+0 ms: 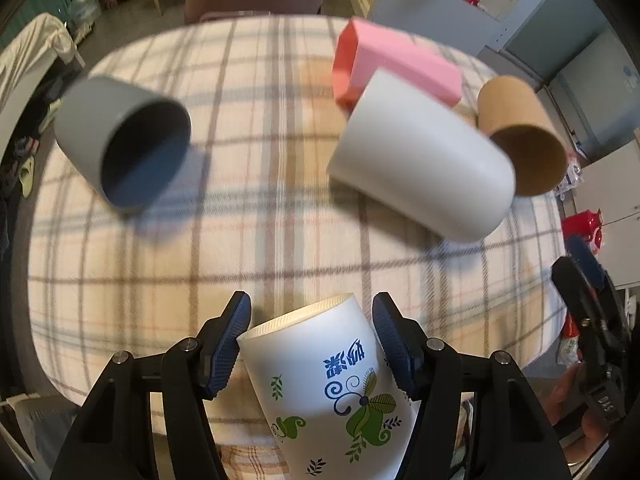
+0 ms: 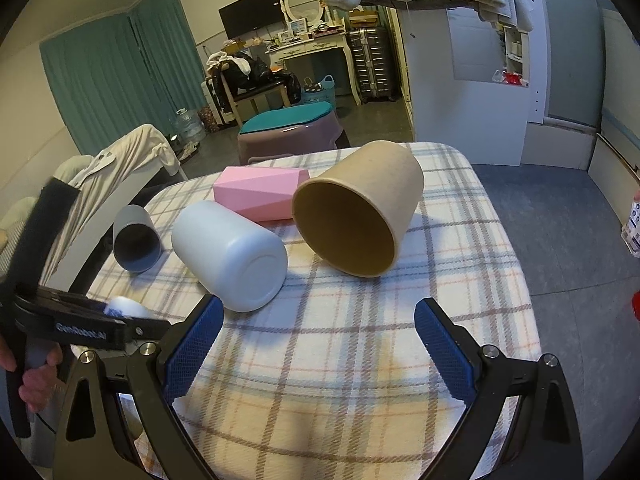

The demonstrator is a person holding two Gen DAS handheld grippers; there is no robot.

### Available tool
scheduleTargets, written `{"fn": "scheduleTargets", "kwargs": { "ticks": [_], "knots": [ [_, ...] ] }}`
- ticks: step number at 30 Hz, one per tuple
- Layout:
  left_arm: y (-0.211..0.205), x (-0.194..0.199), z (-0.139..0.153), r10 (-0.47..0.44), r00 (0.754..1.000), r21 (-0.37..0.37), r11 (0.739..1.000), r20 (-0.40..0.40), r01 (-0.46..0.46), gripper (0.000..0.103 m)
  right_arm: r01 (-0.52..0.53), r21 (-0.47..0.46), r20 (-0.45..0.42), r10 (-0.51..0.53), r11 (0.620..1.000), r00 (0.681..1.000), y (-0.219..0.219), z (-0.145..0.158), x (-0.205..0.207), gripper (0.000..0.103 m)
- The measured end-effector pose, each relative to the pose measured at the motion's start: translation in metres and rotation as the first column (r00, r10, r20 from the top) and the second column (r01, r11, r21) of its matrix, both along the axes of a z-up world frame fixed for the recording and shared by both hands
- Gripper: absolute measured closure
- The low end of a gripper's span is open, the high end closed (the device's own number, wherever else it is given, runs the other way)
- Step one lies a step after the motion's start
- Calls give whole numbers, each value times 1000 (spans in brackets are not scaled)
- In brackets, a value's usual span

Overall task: Flip cup upside down
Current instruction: 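Rotate the paper cup with the left gripper so its rim faces down, then lower the inverted cup onto the table and open the left gripper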

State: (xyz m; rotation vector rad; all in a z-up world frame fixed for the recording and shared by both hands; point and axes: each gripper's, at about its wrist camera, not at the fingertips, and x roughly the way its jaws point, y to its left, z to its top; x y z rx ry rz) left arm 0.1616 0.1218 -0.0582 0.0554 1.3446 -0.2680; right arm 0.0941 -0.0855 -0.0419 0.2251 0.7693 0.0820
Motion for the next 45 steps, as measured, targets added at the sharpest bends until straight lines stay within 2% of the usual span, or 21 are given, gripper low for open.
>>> {"fn": "scheduleTargets", "kwargs": {
  "ticks": [5,8,11,14,17,22,34,37,40,45],
  "knots": [
    [-6,5,35,-2,991,29,1000,133,-2,39,10,7,6,-10,1000,1000,-4,0,-2,6],
    [-5,7,56,5,963,55,998,268,-21,38,13,8,11,-13,1000,1000,-5,1,-4,6],
    [-2,7,61,6,914,78,996,406,-41,38,11,1,13,-11,1000,1000,-4,1,-5,6],
    [-1,9,58,1,844,117,990,536,-75,38,11,-10,9,-11,1000,1000,-2,1,-6,6],
    [6,12,43,5,784,115,988,620,-98,38,18,-24,8,-18,1000,1000,-2,1,-8,6],
    [11,5,23,8,736,81,993,676,-86,38,37,-44,6,-36,998,999,-4,2,-9,6],
    [9,-33,7,-51,753,79,997,656,-2,37,25,-61,11,-24,998,1000,7,5,-7,6],
    [6,-38,4,-59,765,78,997,642,11,37,23,-64,16,-22,998,1000,9,6,-11,6],
    [4,-42,9,-65,753,85,996,655,12,25,25,-68,20,-24,997,1000,9,8,-14,6],
    [5,-49,25,-48,735,56,998,676,14,25,24,-58,44,-22,998,999,10,15,-24,6]
  ]
}}
